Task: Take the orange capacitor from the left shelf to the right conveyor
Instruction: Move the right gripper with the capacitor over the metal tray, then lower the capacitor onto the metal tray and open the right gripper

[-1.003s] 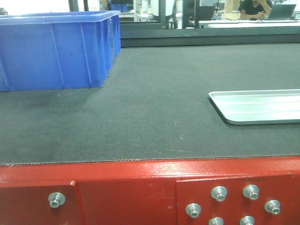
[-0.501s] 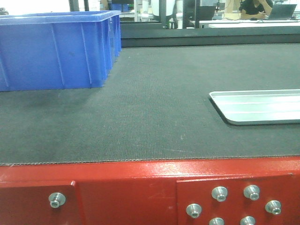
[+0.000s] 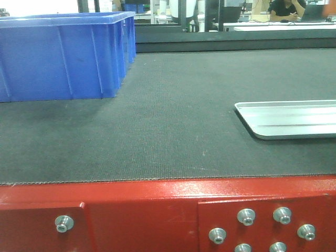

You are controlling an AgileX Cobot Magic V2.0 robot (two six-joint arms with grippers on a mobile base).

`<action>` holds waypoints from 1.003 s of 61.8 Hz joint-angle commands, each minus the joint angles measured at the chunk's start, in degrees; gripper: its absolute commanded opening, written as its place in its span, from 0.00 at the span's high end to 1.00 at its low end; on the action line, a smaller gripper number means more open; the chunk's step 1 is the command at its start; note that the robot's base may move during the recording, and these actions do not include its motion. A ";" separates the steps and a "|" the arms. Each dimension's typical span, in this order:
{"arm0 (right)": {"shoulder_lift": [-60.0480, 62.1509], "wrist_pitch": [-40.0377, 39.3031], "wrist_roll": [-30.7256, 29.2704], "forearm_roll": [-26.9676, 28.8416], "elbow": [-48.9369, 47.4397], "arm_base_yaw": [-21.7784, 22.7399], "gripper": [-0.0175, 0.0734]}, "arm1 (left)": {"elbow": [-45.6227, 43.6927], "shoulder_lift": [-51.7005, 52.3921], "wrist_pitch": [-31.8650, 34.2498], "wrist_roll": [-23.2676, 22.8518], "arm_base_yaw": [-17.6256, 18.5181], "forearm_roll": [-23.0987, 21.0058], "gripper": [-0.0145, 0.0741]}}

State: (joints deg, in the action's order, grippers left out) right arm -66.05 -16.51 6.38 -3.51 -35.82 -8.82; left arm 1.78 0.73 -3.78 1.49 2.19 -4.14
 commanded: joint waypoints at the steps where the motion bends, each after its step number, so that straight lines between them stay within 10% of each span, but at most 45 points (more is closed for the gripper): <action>1: -4.96 -11.25 -0.39 -0.20 -2.20 1.37 0.70 | -0.29 0.62 5.15 -0.09 0.37 -0.10 0.98; 50: -31.74 -28.45 -0.50 -5.41 -2.14 8.53 0.69 | -0.29 0.62 5.15 -0.09 0.37 -0.10 0.98; 62: -31.97 -27.89 -0.50 -5.41 -2.14 8.53 0.41 | -0.29 0.62 5.15 -0.09 0.37 -0.10 0.98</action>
State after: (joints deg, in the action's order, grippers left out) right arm -99.97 -40.02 6.38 -8.41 -36.60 -0.65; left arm 1.78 0.73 -3.78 1.49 2.19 -4.14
